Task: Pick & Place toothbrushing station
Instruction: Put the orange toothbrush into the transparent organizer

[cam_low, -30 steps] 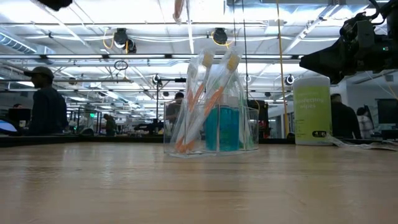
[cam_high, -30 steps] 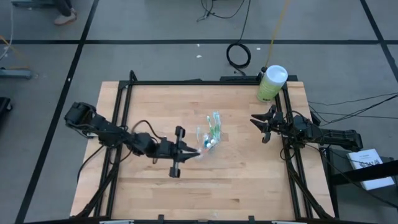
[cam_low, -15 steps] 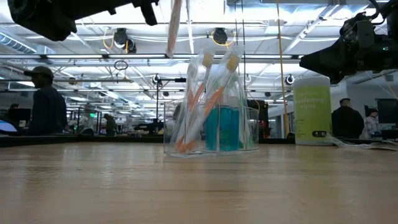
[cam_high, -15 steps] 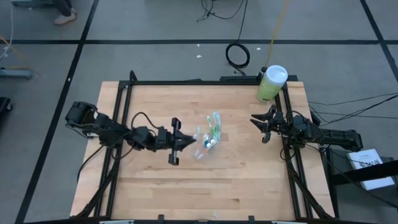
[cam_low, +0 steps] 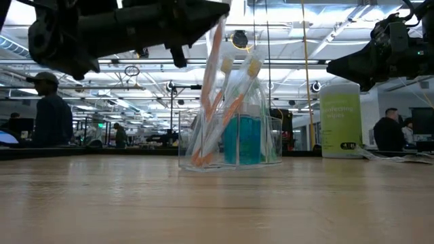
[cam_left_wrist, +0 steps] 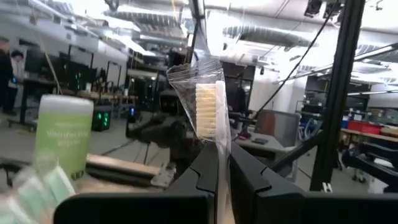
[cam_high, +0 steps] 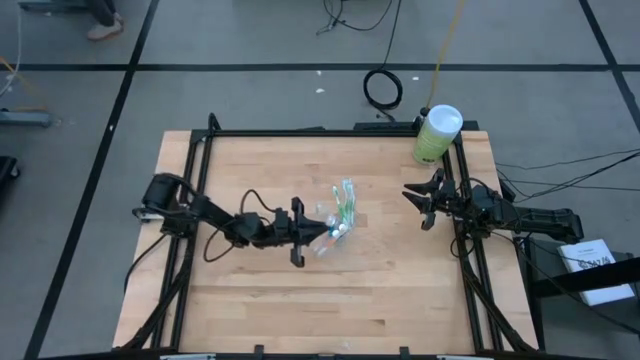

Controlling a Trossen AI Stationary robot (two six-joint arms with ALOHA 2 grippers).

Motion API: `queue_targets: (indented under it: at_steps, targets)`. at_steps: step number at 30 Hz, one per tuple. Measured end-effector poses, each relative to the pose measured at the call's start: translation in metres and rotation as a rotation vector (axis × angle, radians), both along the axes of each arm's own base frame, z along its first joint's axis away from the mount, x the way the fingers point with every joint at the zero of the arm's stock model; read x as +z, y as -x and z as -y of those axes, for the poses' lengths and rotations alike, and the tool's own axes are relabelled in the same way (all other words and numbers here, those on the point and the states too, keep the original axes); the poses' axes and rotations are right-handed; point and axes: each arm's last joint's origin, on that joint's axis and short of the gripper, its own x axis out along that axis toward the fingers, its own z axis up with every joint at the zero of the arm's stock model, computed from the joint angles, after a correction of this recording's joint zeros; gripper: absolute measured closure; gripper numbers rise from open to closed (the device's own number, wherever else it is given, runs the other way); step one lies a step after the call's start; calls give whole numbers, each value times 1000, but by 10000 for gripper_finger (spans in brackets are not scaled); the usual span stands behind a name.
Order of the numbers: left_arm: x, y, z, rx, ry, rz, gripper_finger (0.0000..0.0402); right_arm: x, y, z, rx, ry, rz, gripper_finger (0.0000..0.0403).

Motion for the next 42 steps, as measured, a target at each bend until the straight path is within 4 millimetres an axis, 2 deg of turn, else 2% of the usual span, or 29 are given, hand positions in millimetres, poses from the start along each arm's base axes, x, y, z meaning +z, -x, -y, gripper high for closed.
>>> queue_targets:
  at_steps: [20, 28, 42]
  targets:
    - [-50, -9, 5, 64, 110, -151, 384, 0, 0, 0, 0, 0, -3, 305]
    - [-54, -7, 13, 57, 83, -183, 390, 0, 0, 0, 0, 0, -3, 305]
    - [-61, -8, 13, 116, 66, -251, 366, 0, 0, 0, 0, 0, -3, 305]
